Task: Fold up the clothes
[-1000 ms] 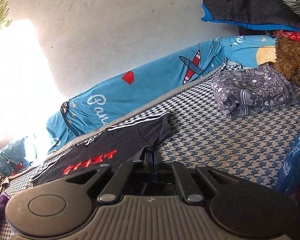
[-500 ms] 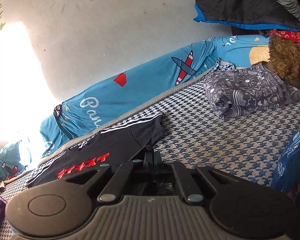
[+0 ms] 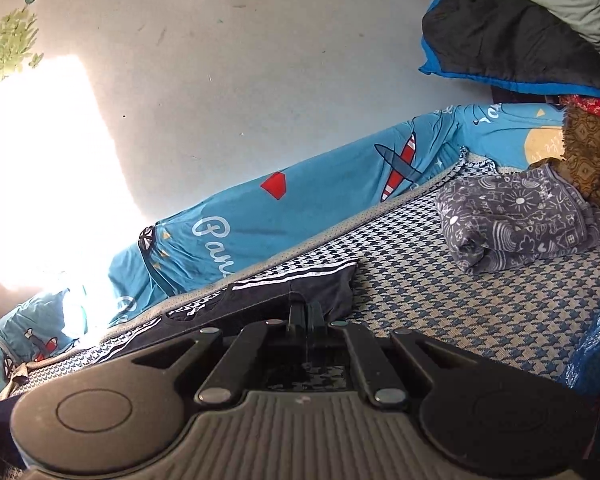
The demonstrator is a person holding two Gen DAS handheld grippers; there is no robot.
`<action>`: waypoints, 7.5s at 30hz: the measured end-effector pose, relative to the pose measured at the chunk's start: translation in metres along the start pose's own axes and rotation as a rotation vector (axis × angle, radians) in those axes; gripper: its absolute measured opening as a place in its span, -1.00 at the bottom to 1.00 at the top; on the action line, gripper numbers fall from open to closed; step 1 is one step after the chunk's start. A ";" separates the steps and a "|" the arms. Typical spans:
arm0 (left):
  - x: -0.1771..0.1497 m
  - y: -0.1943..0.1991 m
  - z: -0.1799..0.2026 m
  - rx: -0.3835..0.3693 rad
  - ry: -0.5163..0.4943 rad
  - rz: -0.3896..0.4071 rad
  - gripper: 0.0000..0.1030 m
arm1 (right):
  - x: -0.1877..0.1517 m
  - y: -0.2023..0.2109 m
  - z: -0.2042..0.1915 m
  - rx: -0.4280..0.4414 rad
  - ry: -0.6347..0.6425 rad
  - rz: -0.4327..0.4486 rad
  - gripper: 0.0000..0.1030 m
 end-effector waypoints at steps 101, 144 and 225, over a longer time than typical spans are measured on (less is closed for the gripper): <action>-0.071 0.005 0.057 -0.218 -0.188 -0.324 1.00 | -0.058 -0.041 -0.019 0.033 0.286 -0.328 -0.45; -0.087 -0.174 0.156 -0.461 -0.271 -0.505 1.00 | -0.056 -0.254 -0.041 -0.004 0.178 -0.510 -0.71; -0.030 -0.262 0.159 -0.388 -0.133 -0.559 1.00 | 0.002 -0.307 0.028 -0.163 -0.352 -0.457 -0.31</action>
Point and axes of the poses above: each gripper's, at about its wrist camera, not at the fingertips, and y roughly against the way its jaws point, z to its right, x to its top, the point moved 4 cm from there along -y, roughly the way its jaws point, and after that the axes turned 13 degrees about -x, right-handed, at the moved point
